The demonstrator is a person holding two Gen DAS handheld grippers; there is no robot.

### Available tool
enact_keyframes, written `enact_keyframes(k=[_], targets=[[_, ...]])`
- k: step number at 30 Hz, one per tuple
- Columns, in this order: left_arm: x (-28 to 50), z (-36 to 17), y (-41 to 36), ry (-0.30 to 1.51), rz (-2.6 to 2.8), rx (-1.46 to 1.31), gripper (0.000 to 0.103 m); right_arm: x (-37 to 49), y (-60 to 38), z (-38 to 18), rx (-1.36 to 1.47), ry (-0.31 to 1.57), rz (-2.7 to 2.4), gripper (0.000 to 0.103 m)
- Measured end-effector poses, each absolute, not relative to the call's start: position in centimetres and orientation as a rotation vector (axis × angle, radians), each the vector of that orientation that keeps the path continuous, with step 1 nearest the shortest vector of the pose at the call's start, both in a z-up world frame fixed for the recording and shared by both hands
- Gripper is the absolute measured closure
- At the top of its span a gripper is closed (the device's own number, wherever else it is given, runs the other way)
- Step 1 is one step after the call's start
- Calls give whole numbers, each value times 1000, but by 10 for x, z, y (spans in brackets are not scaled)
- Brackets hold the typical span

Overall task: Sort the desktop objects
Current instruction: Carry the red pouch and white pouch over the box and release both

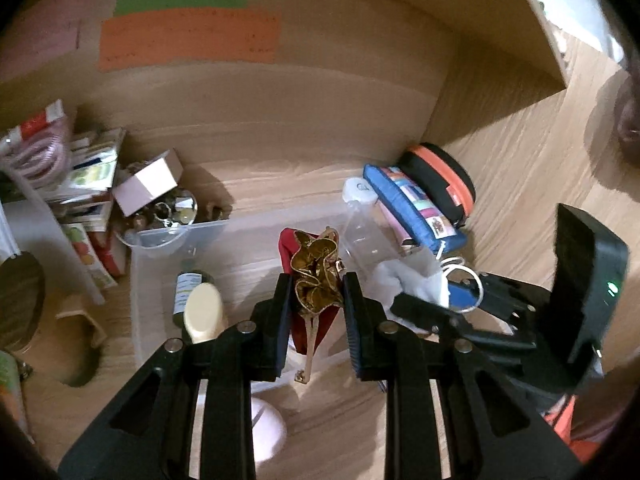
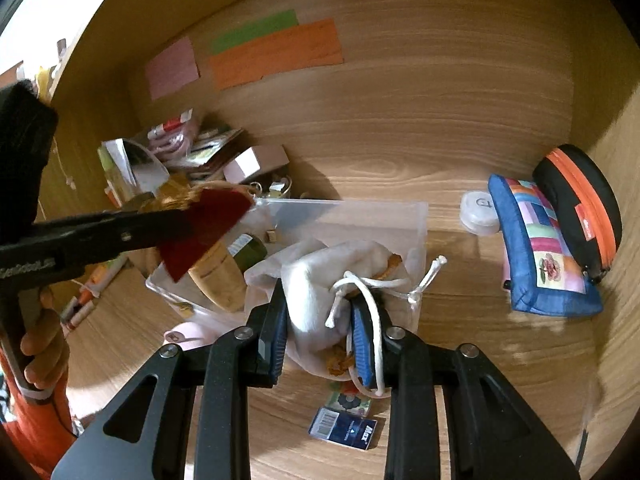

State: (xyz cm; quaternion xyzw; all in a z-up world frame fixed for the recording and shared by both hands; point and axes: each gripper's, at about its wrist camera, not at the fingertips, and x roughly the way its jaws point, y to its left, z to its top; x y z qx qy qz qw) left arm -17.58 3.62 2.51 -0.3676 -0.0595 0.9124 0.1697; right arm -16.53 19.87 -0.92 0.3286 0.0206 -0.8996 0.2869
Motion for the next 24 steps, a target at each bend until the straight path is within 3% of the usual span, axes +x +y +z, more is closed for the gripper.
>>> enact_keyframes(k=[3, 6, 8, 9, 16, 24], targets=[[-189, 16, 41, -164, 2585, -1089, 80, -165, 194, -12, 874, 99, -2418, 74], [-200, 9, 46, -128, 2605, -1122, 80, -163, 192, -13, 863, 130, -2430, 66], [-207, 3, 48, -121, 2605, -1148, 80, -161, 193, -14, 867, 136, -2427, 49], [-210, 0, 48, -124, 2598, -1162, 80, -160, 193, -15, 861, 136, -2426, 48], [-219, -11, 50, -115, 2613, -1197, 80, -150, 194, -17, 830, 199, -2441, 48], [-220, -5, 54, -104, 2605, -1183, 80, -147, 216, -13, 853, 85, -2414, 48]])
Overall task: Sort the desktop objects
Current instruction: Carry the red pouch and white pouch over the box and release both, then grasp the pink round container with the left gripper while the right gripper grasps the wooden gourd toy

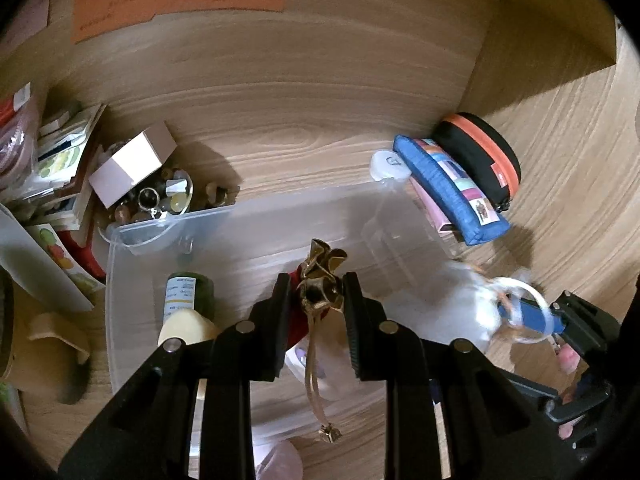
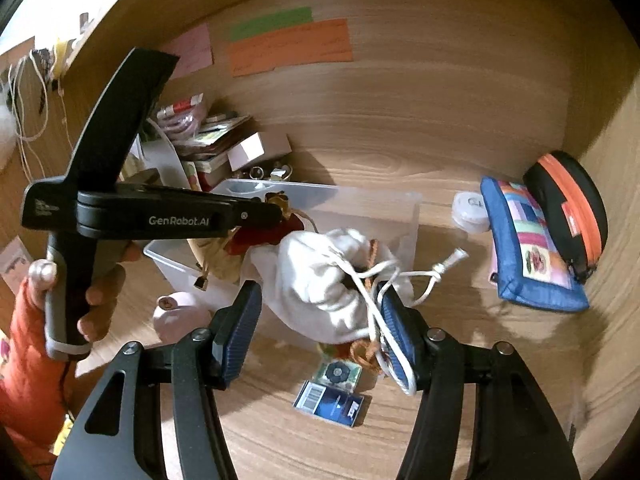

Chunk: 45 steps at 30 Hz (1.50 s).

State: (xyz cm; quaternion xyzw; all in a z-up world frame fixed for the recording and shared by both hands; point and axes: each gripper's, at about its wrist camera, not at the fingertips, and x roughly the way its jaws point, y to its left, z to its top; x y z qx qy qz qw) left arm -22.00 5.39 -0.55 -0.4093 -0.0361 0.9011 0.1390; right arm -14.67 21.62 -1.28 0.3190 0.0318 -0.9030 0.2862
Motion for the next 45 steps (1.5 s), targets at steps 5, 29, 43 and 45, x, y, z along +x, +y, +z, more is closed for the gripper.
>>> enact_keyframes(k=[5, 29, 43, 45], targets=[[-215, 1, 55, -97, 2603, -1160, 80, -143, 225, -12, 871, 23, -2400, 48], [-172, 41, 43, -70, 2679, -1019, 52, -112, 245, -16, 864, 53, -2462, 48], [-114, 13, -1, -59, 2780, -1072, 36, -122, 232, -38, 950, -3, -2500, 48], [-108, 0, -6, -56, 2775, -1111, 36, -125, 232, -41, 965, -41, -2508, 48]])
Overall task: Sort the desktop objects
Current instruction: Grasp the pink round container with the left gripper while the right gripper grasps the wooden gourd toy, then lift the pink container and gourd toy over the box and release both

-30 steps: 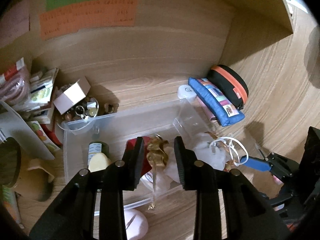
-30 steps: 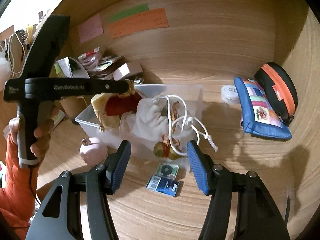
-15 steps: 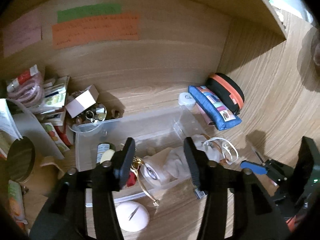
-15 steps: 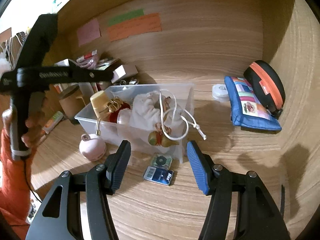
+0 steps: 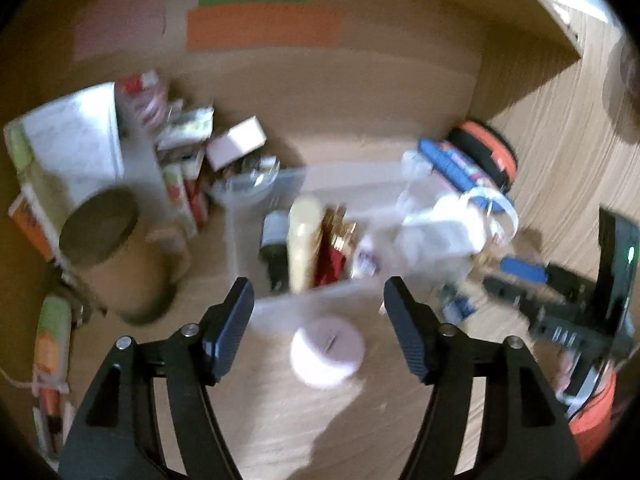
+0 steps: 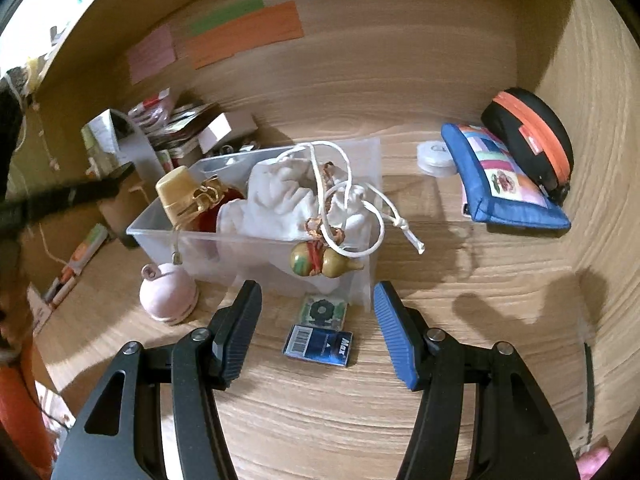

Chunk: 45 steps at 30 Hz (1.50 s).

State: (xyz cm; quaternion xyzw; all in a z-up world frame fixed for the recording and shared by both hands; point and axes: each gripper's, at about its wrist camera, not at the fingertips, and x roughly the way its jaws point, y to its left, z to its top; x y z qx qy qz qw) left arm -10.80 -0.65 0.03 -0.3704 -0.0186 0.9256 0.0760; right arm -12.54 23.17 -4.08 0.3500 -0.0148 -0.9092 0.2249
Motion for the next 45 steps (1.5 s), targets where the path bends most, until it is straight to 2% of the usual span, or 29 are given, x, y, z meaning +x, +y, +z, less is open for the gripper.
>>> enact_keyframes(k=[8, 15, 22, 28, 35, 45], targets=[[-108, -52, 0, -5, 2671, -1280, 36, -130, 224, -50, 1013, -93, -2539, 48], [-116, -74, 10, 23, 2643, -1350, 36, -130, 219, -46, 988, -96, -2594, 48], [-117, -82, 19, 67, 2642, -1351, 36, -136, 214, -46, 977, -86, -2633, 48], [-116, -86, 25, 105, 2645, -1339, 36, -138, 214, -47, 966, -59, -2667, 63], [-119, -93, 26, 125, 2645, -1354, 41, -136, 215, -47, 952, -36, -2678, 63], [-108, -95, 29, 145, 2662, -1318, 41, -122, 211, -36, 886, 87, -2741, 63]])
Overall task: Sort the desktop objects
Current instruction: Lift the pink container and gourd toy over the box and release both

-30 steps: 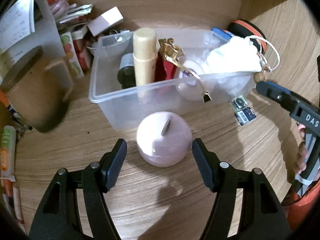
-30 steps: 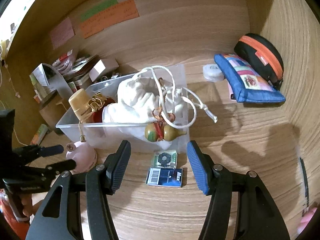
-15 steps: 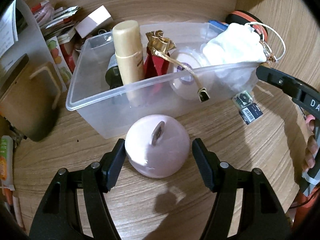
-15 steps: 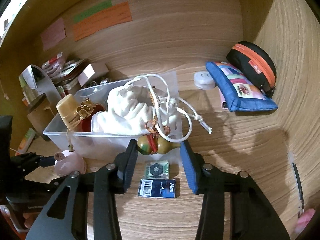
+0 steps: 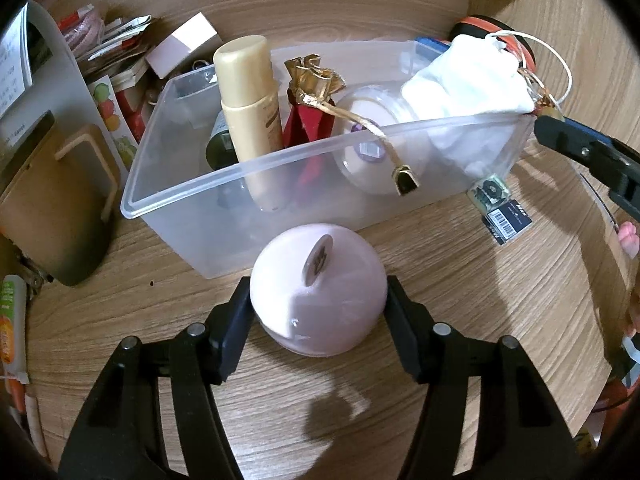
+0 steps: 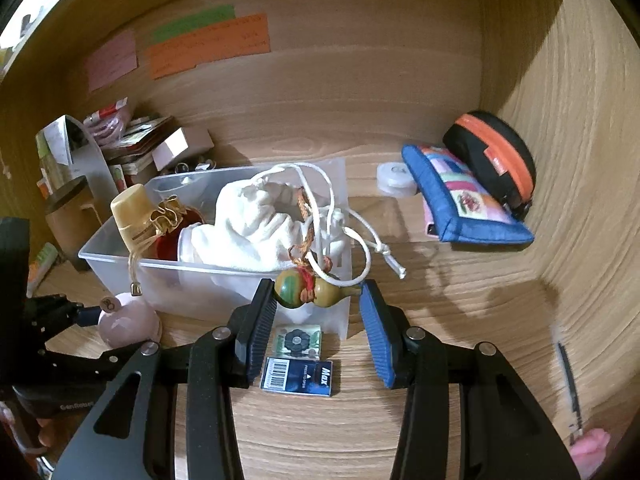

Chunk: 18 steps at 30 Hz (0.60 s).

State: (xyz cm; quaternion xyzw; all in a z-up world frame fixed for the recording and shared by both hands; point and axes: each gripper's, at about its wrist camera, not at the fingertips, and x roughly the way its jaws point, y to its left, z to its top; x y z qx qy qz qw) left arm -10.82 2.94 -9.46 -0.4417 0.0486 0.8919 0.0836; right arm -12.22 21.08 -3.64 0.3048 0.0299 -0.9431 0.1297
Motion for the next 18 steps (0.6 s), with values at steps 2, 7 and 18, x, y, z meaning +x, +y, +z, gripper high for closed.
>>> enact_keyframes(k=[2, 7, 18], targets=[[-104, -95, 31, 162, 2679, -1301, 41, -118, 211, -34, 873, 96, -2743, 63], [-92, -95, 37, 182, 2674, -1295, 41, -109, 212, -26, 841, 110, -2752, 63], [-68, -80, 31, 80, 2676, -1250, 41, -95, 213, -6, 758, 101, -2751, 63]])
